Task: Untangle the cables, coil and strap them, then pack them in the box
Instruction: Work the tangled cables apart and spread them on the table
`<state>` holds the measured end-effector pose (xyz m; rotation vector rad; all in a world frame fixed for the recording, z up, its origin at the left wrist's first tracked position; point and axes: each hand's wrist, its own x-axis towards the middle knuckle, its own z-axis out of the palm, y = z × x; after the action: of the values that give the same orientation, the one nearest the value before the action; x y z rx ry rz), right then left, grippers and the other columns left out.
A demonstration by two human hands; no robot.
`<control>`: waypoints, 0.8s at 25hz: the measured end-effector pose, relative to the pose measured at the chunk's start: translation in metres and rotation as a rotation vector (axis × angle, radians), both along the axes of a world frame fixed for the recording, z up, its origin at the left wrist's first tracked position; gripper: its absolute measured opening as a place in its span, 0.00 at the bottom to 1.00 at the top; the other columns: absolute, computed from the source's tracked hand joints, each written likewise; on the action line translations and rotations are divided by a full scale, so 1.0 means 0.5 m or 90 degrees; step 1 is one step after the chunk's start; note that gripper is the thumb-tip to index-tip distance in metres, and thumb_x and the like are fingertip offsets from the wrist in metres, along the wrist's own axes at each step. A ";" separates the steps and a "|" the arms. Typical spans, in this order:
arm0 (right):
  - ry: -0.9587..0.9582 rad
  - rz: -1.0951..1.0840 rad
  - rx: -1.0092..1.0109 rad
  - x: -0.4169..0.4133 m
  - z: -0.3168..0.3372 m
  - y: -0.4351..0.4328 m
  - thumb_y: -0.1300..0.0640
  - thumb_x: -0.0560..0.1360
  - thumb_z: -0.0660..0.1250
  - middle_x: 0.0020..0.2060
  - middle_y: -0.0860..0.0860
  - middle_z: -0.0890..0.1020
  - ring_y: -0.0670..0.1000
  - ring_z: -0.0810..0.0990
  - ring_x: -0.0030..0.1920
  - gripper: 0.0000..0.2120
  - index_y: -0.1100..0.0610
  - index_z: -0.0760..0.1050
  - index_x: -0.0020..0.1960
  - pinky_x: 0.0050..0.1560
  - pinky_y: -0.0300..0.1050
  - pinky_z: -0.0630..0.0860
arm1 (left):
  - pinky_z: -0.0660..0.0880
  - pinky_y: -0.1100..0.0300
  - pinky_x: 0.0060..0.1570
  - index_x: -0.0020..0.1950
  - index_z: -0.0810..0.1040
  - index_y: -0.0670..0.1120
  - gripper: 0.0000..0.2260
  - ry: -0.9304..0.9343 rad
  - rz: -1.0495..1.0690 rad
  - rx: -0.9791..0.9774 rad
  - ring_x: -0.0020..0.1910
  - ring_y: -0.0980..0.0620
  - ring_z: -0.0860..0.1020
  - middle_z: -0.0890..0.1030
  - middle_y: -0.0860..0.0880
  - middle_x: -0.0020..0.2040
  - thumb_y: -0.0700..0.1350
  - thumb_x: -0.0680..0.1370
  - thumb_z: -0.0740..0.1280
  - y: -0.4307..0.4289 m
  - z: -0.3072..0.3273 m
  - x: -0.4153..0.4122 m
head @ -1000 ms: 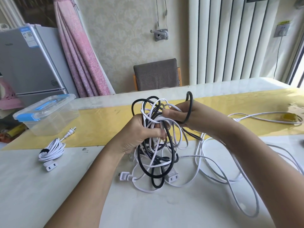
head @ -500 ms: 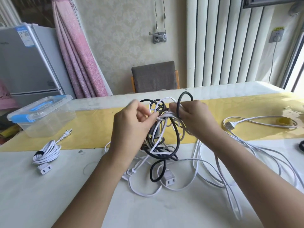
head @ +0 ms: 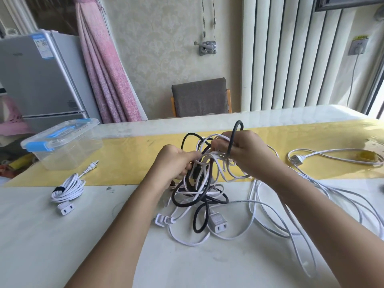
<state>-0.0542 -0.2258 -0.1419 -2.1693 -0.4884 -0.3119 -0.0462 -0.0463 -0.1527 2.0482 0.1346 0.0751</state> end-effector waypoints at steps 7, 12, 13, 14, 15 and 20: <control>-0.044 0.068 -0.015 -0.010 0.014 -0.011 0.53 0.76 0.67 0.27 0.47 0.76 0.45 0.71 0.29 0.10 0.57 0.78 0.40 0.32 0.37 0.66 | 0.74 0.69 0.35 0.34 0.77 0.42 0.11 0.086 -0.136 -0.544 0.31 0.57 0.76 0.76 0.49 0.34 0.27 0.70 0.66 0.024 0.028 0.006; -0.136 0.007 -0.088 0.000 0.018 -0.022 0.45 0.74 0.65 0.24 0.45 0.76 0.43 0.74 0.31 0.10 0.50 0.78 0.40 0.33 0.34 0.68 | 0.78 0.64 0.37 0.35 0.80 0.40 0.16 0.068 -0.305 -0.870 0.28 0.56 0.75 0.75 0.50 0.35 0.26 0.52 0.76 0.065 0.070 -0.018; -0.149 0.001 -0.110 0.003 0.016 -0.023 0.45 0.74 0.63 0.27 0.47 0.78 0.46 0.75 0.32 0.11 0.50 0.79 0.41 0.35 0.36 0.69 | 0.78 0.64 0.37 0.36 0.80 0.39 0.16 0.073 -0.344 -0.857 0.25 0.57 0.71 0.74 0.50 0.33 0.29 0.51 0.77 0.069 0.075 -0.026; -0.154 -0.002 -0.129 0.005 0.013 -0.024 0.45 0.74 0.64 0.30 0.49 0.80 0.48 0.75 0.33 0.11 0.50 0.80 0.42 0.36 0.39 0.70 | 0.78 0.64 0.41 0.37 0.81 0.37 0.15 0.087 -0.375 -0.823 0.22 0.58 0.69 0.74 0.50 0.32 0.32 0.52 0.77 0.070 0.078 -0.033; -0.150 -0.002 -0.140 0.007 0.009 -0.024 0.46 0.76 0.64 0.31 0.50 0.81 0.49 0.75 0.33 0.10 0.50 0.80 0.43 0.38 0.42 0.71 | 0.78 0.63 0.43 0.39 0.82 0.35 0.13 0.104 -0.388 -0.775 0.20 0.59 0.67 0.74 0.50 0.30 0.35 0.55 0.75 0.070 0.079 -0.037; -0.138 -0.007 -0.151 0.003 -0.001 -0.006 0.46 0.75 0.63 0.33 0.47 0.81 0.49 0.77 0.34 0.08 0.45 0.77 0.39 0.38 0.48 0.74 | 0.68 0.68 0.22 0.32 0.81 0.41 0.10 -0.017 -0.218 -0.591 0.20 0.59 0.65 0.72 0.48 0.31 0.45 0.69 0.66 0.054 0.089 -0.040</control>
<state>-0.0525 -0.2289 -0.1422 -2.3811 -0.6637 -0.5221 -0.0662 -0.0195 -0.1081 1.1185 -0.1768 -0.1517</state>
